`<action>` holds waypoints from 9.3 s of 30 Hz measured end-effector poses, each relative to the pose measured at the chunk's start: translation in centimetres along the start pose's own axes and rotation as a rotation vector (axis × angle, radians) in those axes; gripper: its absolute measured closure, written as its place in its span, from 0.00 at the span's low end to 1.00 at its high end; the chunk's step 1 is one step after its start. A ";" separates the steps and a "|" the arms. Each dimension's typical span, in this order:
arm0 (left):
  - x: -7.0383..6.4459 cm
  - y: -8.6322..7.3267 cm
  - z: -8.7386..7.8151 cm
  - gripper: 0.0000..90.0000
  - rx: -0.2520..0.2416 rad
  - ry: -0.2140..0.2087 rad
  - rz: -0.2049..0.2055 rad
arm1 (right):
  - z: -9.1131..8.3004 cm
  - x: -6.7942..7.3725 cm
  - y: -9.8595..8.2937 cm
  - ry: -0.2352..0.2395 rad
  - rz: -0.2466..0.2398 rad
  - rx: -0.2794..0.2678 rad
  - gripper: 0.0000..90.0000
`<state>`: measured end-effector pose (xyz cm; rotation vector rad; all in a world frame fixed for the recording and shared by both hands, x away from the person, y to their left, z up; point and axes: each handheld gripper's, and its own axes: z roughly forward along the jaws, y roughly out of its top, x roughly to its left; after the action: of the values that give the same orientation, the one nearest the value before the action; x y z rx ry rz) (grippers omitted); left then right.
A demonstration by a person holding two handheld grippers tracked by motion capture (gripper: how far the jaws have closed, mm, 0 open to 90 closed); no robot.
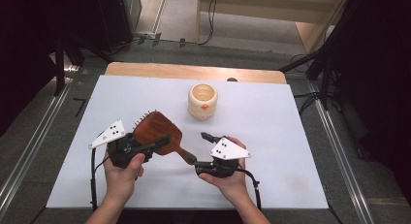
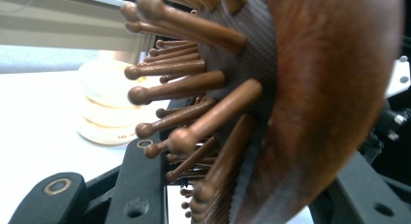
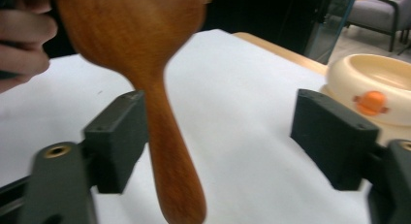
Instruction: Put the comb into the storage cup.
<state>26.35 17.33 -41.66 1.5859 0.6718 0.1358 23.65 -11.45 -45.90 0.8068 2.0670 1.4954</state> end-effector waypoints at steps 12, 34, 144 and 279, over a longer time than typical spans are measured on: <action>0.4 0.2 0.1 0.63 -0.008 0.015 0.000 | -2.6 -2.6 -1.0 -0.042 0.061 -0.033 0.00; 0.7 2.5 0.4 0.63 -0.025 0.025 0.033 | -6.8 -6.0 -3.5 -0.106 0.068 -0.057 0.00; 7.4 11.6 10.9 0.63 -0.066 0.153 0.059 | -13.4 -10.6 -8.6 -0.239 0.153 -0.050 0.00; 9.6 4.3 14.7 0.00 0.097 0.302 0.019 | -12.8 -10.6 -8.7 -0.232 0.153 -0.037 0.00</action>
<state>42.50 9.32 -42.68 1.6822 0.9085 0.3668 21.10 -29.64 -50.06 1.0899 1.8380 1.4369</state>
